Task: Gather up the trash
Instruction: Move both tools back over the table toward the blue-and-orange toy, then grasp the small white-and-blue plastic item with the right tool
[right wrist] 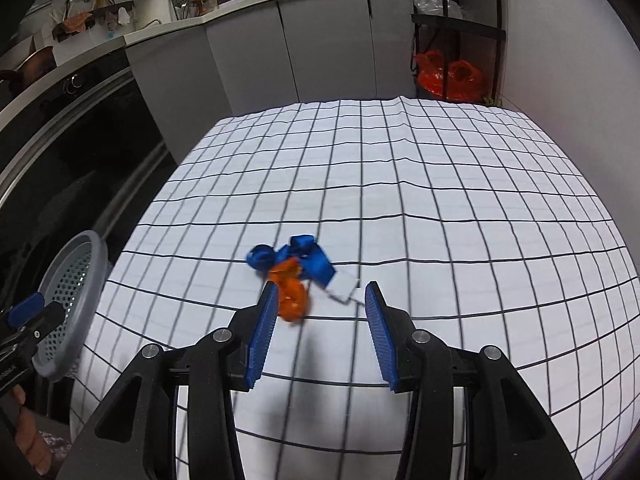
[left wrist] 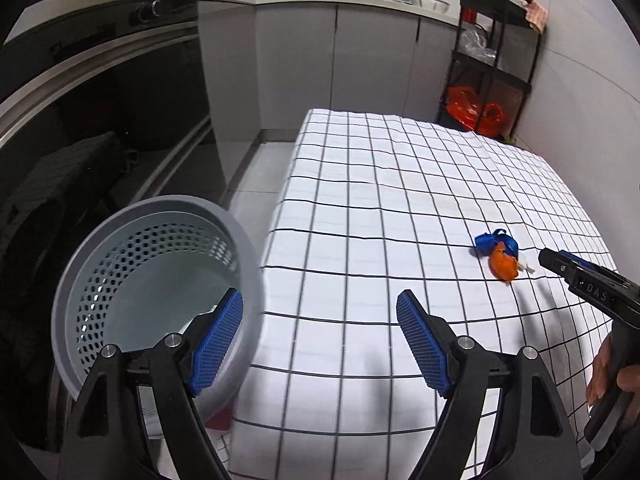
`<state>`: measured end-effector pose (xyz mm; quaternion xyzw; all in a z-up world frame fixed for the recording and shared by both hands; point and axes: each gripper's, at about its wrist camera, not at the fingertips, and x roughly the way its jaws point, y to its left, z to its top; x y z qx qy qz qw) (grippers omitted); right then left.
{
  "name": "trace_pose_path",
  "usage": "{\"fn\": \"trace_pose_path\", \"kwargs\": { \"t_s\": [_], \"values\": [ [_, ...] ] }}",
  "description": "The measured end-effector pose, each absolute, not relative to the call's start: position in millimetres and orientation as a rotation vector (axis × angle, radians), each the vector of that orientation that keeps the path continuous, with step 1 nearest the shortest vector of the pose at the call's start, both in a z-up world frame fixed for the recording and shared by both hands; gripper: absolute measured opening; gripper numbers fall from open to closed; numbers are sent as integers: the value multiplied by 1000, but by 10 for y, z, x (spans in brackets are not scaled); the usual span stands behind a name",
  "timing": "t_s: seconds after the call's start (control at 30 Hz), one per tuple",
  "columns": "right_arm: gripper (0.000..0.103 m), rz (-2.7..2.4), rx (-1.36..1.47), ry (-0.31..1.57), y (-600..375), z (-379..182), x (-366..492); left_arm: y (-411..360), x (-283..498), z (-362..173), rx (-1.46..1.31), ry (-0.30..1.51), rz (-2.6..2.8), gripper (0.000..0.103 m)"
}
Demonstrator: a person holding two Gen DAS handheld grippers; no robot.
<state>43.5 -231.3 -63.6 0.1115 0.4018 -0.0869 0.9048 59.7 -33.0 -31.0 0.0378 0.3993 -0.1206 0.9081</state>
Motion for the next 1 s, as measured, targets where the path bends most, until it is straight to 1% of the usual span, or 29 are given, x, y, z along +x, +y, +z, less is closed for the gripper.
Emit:
{"fn": "trace_pose_path", "kwargs": {
  "t_s": [0.4,1.0],
  "values": [
    [43,-152,202,861,-2441,-820,561,-750,621,-469,130,848,-299,79],
    [43,-105,204,878,-2485,-924,776,-940,659,-582,157,866,-327,79]
  ]
}}
